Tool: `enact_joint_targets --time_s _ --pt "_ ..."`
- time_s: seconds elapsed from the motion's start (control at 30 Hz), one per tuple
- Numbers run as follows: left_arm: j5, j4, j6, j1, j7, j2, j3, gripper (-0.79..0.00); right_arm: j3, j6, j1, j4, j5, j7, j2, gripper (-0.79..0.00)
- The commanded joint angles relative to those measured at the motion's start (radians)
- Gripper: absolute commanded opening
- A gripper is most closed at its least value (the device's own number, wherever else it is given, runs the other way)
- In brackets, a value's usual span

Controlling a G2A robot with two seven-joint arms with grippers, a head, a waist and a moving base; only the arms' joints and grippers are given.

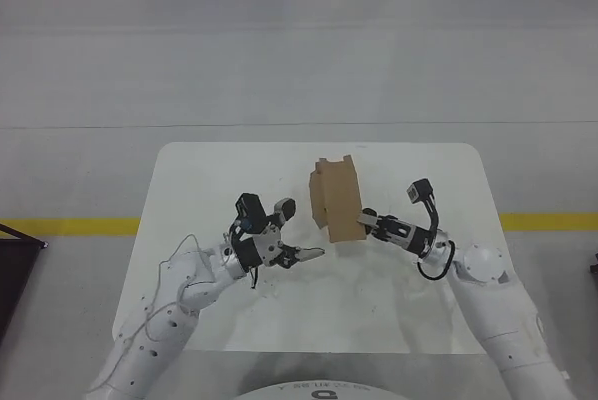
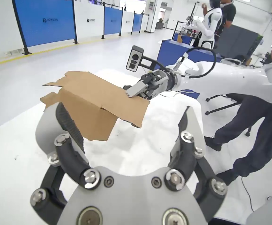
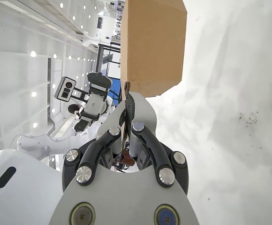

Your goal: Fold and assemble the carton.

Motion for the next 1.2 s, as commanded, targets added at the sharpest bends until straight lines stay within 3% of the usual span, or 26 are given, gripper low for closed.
enact_joint_targets --time_s 0.0,0.07,0.2,0.23,0.27,0.43,0.57,0.8,0.93,1.17 --pt "0.012 0.0 0.001 0.001 0.0 0.0 0.0 0.0 -0.001 -0.013 -0.006 -0.006 0.002 -0.001 0.0 -0.785" --pt "0.0 0.0 0.002 0.003 0.005 -0.001 0.002 0.0 -0.002 -0.023 -0.009 -0.011 0.001 -0.001 0.001 -0.785" --pt "-0.212 0.048 -0.004 0.001 -0.061 -0.009 0.049 -0.025 -0.003 -0.039 -0.012 -0.018 -0.006 -0.003 0.003 -0.785" --pt "-0.288 0.06 0.003 -0.001 -0.084 -0.012 0.059 -0.286 -0.004 -0.041 -0.013 -0.018 -0.005 -0.003 0.003 -0.785" --pt "-0.377 0.072 0.004 -0.003 -0.112 -0.015 0.072 -0.428 -0.003 -0.043 -0.013 -0.018 -0.005 -0.005 0.004 -0.785" --pt "-0.615 0.1 0.026 -0.039 -0.273 -0.014 0.094 -0.579 -0.004 -0.054 -0.015 -0.024 -0.006 -0.004 0.006 -0.785" --pt "-0.699 0.119 0.05 -0.048 -0.343 -0.013 0.106 -0.668 -0.008 -0.059 -0.018 -0.032 -0.014 -0.007 0.007 -0.785" --pt "-0.754 0.135 0.061 -0.07 -0.43 -0.012 0.132 -0.683 -0.017 -0.063 -0.021 -0.045 -0.021 -0.013 0.009 -0.785" --pt "-0.789 0.145 0.045 -0.077 -0.44 -0.013 0.147 -0.785 -0.026 -0.062 -0.019 -0.048 -0.029 -0.015 0.009 -0.785" --pt "-0.813 0.172 0.036 -0.097 -0.453 -0.015 0.165 -0.785 -0.044 -0.059 -0.014 -0.055 -0.042 -0.022 0.01 -0.785"
